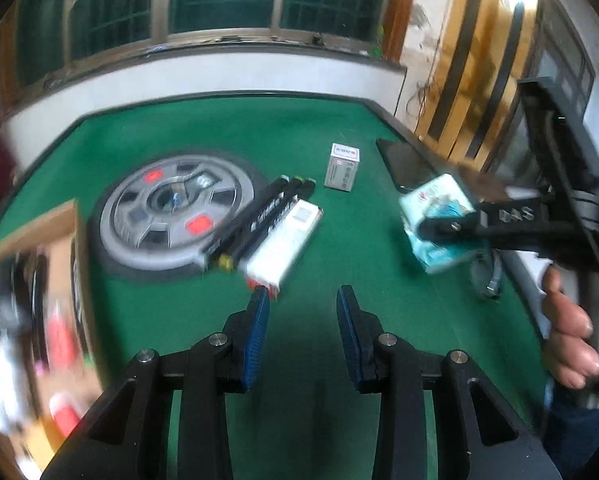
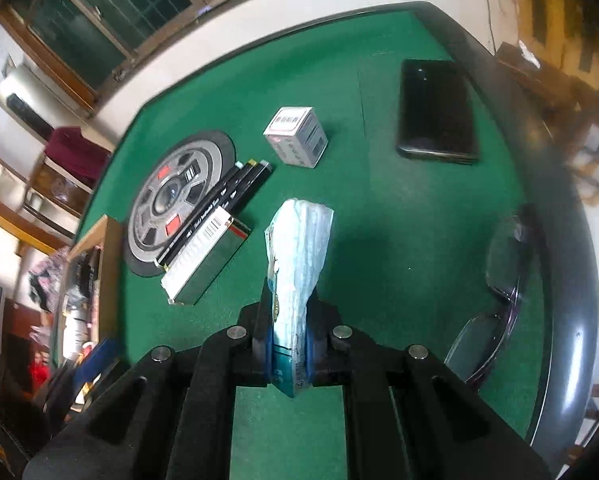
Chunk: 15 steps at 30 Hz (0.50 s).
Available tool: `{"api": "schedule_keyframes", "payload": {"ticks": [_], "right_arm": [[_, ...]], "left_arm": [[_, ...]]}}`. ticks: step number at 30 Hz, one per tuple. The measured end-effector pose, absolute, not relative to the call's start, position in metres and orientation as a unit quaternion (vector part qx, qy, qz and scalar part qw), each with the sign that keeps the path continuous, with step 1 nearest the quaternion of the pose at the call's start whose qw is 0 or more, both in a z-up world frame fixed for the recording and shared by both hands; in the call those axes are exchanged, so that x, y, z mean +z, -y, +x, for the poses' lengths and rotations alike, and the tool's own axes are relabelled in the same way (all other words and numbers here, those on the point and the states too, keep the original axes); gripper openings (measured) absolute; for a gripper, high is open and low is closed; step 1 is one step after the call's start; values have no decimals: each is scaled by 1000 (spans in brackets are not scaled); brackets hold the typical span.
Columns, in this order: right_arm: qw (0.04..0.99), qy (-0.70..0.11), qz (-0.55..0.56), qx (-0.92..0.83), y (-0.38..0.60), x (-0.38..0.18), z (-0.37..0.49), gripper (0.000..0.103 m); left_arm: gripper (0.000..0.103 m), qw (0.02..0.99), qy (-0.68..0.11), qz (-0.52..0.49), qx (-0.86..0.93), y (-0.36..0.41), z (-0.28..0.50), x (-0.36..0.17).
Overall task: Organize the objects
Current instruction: 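Grasp the blue cartoon tissue pack with the right gripper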
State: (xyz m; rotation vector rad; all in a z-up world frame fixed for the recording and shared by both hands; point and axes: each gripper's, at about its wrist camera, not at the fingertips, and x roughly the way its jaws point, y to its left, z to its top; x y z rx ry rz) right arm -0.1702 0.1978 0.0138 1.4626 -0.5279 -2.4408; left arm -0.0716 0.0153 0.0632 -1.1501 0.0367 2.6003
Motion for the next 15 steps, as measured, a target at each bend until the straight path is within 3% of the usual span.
{"api": "schedule_keyframes", "payload": {"ticks": [5, 15], "right_arm": [[132, 205, 512, -824, -207, 2, -171, 8], [134, 223, 504, -823, -218, 9, -165, 9]], "left_arm": [[30, 140, -92, -414, 895, -37, -104, 57], [30, 145, -137, -427, 882, -54, -129, 36]]}}
